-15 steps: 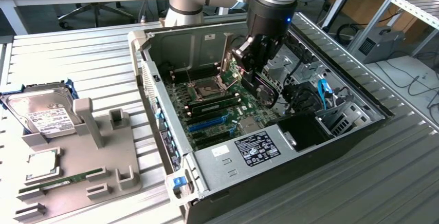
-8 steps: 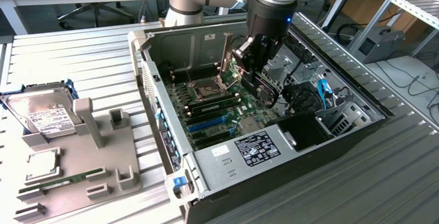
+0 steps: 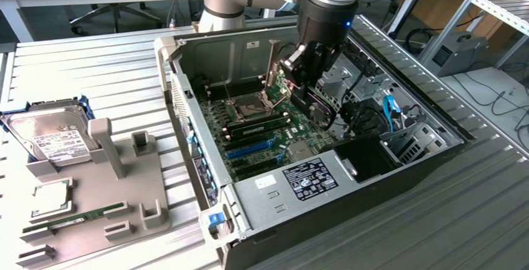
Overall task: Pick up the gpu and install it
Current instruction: 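Insert the gpu into the slot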
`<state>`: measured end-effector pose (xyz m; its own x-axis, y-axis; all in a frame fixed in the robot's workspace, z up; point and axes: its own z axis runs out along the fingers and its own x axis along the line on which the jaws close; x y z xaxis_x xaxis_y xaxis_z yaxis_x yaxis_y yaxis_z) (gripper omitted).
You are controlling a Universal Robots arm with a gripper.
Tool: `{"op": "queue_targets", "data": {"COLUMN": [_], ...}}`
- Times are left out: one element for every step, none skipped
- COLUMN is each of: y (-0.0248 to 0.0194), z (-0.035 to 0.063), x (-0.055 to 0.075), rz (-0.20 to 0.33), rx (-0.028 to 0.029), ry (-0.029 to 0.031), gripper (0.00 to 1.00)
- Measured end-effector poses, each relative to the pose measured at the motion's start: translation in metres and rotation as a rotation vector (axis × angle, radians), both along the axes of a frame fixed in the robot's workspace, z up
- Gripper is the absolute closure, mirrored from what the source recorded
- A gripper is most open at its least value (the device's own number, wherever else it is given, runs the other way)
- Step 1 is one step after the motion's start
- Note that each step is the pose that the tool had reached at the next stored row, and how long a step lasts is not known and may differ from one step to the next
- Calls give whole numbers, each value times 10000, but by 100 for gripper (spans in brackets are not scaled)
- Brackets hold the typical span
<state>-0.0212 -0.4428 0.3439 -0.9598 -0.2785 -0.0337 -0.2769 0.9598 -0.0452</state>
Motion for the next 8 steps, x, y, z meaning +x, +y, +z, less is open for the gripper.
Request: {"op": "queue_targets", "data": {"y": [0,0,0,0,0,0,0,0], "z": [0,0,0,0,0,0,-1,0], "x": [0,0,0,0,0,0,0,0], "rz": [12,22,32,45,54,64,73,83], "rx": [1,0,0,1,0,0,1,0], "ry": [0,0,0,0,0,0,0,0], "gripper": [74,74,74,74,74,74,74,74]}}
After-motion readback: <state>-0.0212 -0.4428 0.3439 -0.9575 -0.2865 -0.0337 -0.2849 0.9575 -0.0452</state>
